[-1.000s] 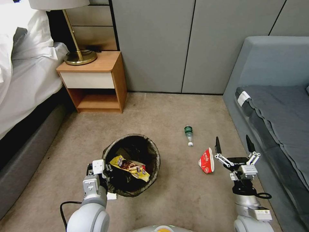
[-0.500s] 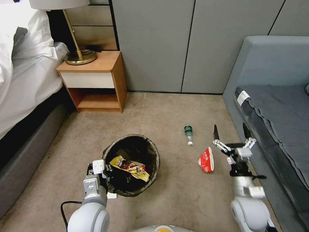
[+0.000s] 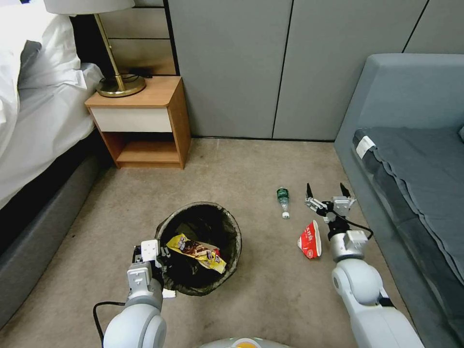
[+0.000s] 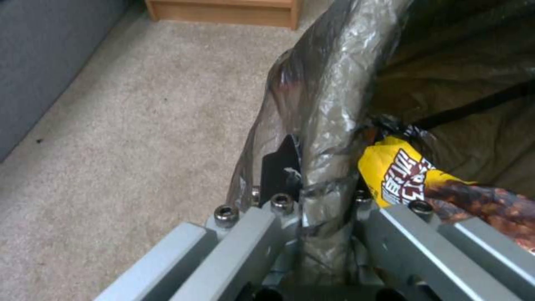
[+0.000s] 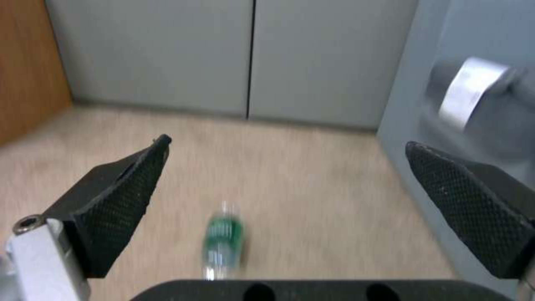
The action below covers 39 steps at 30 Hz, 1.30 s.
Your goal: Pick up the trash bin, then pick up the garbage from the floor and place it into the trash bin.
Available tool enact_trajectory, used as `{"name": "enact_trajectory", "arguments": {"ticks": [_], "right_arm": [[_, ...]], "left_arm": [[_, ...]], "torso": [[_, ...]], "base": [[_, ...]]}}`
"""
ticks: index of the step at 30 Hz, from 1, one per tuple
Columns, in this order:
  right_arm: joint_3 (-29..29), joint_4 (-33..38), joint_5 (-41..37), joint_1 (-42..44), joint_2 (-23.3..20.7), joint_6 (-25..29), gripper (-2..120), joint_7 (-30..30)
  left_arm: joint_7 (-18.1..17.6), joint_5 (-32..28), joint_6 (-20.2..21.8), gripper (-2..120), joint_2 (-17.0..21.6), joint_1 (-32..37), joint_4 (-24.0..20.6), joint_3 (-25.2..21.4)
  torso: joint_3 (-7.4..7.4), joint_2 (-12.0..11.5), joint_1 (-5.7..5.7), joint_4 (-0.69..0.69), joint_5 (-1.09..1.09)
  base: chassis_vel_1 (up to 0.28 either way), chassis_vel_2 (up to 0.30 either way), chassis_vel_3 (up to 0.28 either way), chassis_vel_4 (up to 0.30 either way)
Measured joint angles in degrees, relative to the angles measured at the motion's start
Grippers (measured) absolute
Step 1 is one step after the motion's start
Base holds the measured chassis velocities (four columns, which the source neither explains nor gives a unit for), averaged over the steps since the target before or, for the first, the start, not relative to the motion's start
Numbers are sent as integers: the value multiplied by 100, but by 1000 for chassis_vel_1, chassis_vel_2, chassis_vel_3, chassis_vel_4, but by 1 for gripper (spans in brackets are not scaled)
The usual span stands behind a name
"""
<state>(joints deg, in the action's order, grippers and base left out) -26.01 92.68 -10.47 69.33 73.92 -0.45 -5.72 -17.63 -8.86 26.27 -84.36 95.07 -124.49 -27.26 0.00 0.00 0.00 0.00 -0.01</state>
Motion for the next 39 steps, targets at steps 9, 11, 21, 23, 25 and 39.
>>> {"name": "enact_trajectory", "arguments": {"ticks": [9,11,21,23,25,39], "right_arm": [[135,-1179,-373,-656,-95,-819,100,281],[143,-1290,-381,-709,-105,-860,100,300],[159,-2082,-253,-1003,-122,-1042,100,424],[152,-2138,-252,-1017,-119,-1046,100,443],[134,-2262,-246,-1041,-111,-1059,100,496],[108,-2883,-375,-1136,18,-1121,100,702]], "left_arm": [[0,-3,19,0,-1,-2,-72,-2],[0,-7,22,0,0,2,-94,-8],[0,-77,41,0,15,5,-130,-76],[0,-78,41,0,15,8,-130,-76],[0,-78,40,0,14,14,-125,-77],[-1,-74,39,0,11,11,-98,-59]], "torso": [[0,0,0,1,0],[0,0,0,0,1],[0,0,0,1,1],[0,0,0,0,1],[0,0,0,0,1],[0,0,0,0,0]], "base": [[0,0,0,0],[0,0,0,0],[0,0,0,0],[0,0,0,0],[0,0,0,0],[0,0,0,0]]}}
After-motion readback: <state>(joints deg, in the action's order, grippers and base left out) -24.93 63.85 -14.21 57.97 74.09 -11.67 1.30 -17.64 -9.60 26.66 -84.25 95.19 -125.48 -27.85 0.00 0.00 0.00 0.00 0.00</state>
